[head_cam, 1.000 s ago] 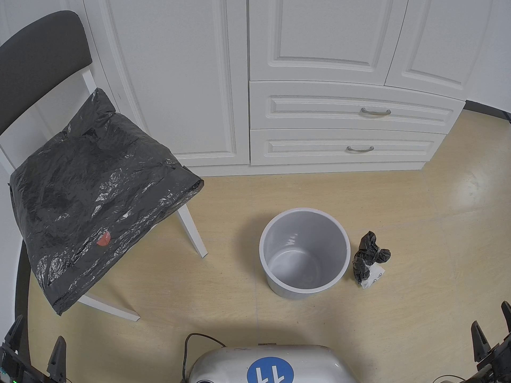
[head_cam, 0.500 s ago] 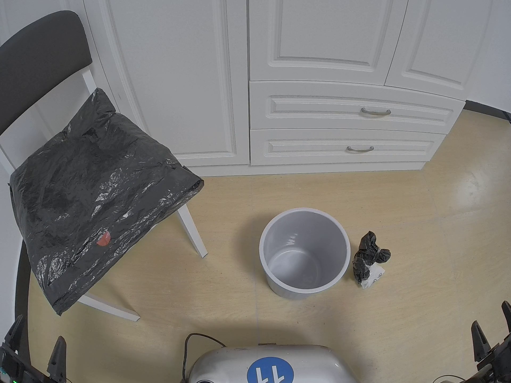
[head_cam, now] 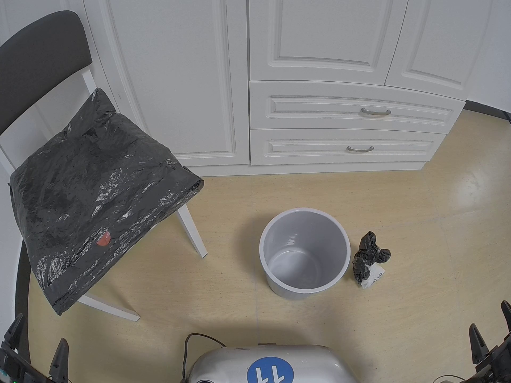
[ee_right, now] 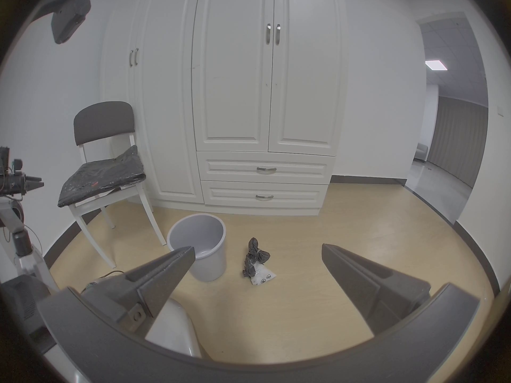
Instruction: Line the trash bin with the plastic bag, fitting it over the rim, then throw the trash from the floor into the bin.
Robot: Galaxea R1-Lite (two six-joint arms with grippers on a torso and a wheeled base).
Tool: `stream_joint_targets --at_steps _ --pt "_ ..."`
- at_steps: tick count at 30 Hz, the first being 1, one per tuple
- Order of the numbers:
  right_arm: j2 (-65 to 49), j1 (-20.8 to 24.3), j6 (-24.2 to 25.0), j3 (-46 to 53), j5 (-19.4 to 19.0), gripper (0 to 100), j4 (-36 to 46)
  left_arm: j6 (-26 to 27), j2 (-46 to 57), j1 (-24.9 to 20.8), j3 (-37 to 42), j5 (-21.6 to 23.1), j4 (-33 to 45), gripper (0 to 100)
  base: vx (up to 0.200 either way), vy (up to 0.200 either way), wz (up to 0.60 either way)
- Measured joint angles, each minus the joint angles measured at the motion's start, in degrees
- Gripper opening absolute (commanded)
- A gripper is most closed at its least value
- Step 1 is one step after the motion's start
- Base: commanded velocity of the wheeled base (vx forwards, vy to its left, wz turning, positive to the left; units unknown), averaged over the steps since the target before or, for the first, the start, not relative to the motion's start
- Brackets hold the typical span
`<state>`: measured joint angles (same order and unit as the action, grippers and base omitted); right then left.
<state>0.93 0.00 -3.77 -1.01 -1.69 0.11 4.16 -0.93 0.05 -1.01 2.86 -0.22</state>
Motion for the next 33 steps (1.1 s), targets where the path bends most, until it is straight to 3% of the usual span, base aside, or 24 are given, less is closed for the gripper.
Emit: stream_joint_targets --at_steps 5,17,25,33 --pt "0.0 0.0 3.2 0.0 1.0 100 -0.1 -1.2 0.0 0.1 0.0 -0.2 0.0 100 0.000 0.000 0.00" --pt "0.0 0.0 3.0 0.0 1.6 100 -0.1 -1.9 0.0 0.1 0.0 -1.5 -0.6 100 0.000 0.000 0.00" --pt "0.0 0.0 1.1 0.0 0.8 100 -0.2 -2.8 -0.2 -0.1 -5.2 1.0 -9.6 100 0.000 0.000 0.00" --pt "0.0 0.0 2.6 -1.8 0.5 100 -1.7 -3.1 -4.7 0.0 -14.6 0.8 0.8 100 0.000 0.000 0.00"
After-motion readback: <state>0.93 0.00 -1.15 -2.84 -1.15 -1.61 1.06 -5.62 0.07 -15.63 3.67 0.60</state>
